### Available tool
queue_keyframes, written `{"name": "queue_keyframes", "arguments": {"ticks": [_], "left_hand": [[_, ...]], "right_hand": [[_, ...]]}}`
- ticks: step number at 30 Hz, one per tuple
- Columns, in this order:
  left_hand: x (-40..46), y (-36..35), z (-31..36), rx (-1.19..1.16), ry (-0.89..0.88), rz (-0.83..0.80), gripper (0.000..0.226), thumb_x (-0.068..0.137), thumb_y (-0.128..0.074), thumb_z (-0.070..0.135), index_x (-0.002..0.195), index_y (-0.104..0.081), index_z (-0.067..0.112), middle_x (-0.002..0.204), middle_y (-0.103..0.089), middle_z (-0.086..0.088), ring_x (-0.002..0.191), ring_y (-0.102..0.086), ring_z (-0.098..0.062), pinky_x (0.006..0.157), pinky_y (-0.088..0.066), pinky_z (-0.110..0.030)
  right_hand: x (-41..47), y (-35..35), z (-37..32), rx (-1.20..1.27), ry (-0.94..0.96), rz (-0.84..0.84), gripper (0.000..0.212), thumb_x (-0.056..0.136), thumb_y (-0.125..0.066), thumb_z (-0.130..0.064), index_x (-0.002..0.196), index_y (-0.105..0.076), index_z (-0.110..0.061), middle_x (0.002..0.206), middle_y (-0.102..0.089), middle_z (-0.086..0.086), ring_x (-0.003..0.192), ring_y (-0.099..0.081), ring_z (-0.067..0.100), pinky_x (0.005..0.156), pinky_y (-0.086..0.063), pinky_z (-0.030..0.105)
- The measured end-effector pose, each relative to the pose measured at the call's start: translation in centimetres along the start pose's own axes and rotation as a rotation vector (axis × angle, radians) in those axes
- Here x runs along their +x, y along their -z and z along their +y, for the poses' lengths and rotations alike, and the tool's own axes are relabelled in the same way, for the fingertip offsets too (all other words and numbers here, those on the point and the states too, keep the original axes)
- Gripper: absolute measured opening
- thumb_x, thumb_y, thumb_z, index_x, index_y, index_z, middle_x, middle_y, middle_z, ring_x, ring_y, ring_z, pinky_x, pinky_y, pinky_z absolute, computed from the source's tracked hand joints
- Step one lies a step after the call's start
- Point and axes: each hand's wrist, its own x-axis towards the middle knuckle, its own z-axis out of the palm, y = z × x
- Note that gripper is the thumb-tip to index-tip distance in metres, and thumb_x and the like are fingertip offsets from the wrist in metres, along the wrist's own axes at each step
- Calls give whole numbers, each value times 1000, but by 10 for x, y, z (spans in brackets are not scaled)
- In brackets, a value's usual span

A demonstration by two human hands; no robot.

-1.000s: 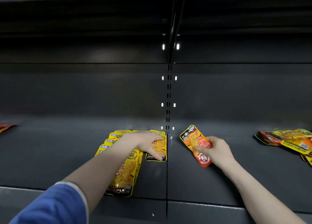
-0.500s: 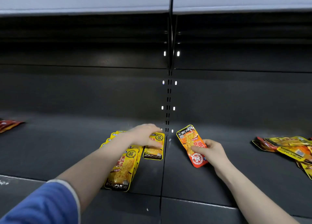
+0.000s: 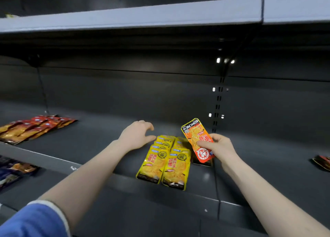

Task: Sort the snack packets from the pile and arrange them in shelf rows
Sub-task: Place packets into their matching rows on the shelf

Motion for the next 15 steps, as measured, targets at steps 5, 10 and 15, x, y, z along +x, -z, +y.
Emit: {"name": "queue_keyframes", "arguments": {"ticks": [5,10,15], "left_hand": [[-35,28,-98,22,6,60,38,90,-59,40,121,-58,19,120,-57,-2,115,-52,-20,97,-42,-32],[-65,62,-213,45,27,116,37,88,-62,38,118,-61,17,118,-60,-4,113,-54,-22,98,-43,-35],[-82,85,-304,54,65,82,36,88,-62,38,117,-61,16,117,-61,-6,113,-54,-25,98,-42,-35]], "right_hand": [[-4,-98,-31,-23,86,30,16,74,-77,-7,83,-65,-13,81,-68,6,65,-62,14,53,-51,18],[-5,-208,-46,-60,96,-7,16,72,-78,-7,81,-66,-12,78,-67,5,64,-61,14,54,-49,21],[-4,-304,-48,-57,24,-92,17,74,-77,-6,86,-66,-10,79,-68,4,64,-63,13,52,-50,19]]}}
